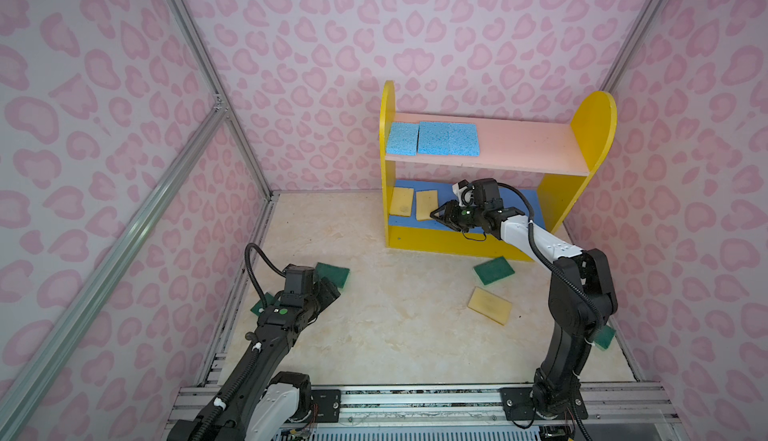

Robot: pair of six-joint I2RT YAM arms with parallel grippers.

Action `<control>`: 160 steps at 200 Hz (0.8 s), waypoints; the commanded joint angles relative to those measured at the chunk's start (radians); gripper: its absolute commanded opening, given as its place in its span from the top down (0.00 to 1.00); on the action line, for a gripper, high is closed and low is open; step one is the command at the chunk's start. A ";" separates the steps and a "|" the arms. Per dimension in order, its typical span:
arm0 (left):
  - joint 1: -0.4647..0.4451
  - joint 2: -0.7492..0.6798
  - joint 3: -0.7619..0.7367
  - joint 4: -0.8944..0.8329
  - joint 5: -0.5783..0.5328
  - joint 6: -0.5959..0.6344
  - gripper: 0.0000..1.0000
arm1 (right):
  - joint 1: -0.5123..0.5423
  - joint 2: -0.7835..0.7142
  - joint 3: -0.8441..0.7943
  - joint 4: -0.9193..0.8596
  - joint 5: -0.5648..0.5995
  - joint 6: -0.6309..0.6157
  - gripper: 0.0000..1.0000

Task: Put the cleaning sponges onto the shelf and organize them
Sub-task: 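Set the yellow sponge beside the first one and open the right gripper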

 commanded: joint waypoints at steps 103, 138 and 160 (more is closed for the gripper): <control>0.003 -0.057 -0.019 -0.039 -0.029 0.006 0.23 | 0.020 0.043 0.085 -0.043 0.042 -0.035 0.40; 0.003 -0.066 -0.020 -0.039 -0.032 0.013 0.23 | 0.058 0.041 0.152 -0.192 0.175 -0.148 0.33; 0.004 -0.072 -0.024 -0.041 -0.038 0.015 0.23 | 0.081 0.053 0.194 -0.271 0.259 -0.208 0.31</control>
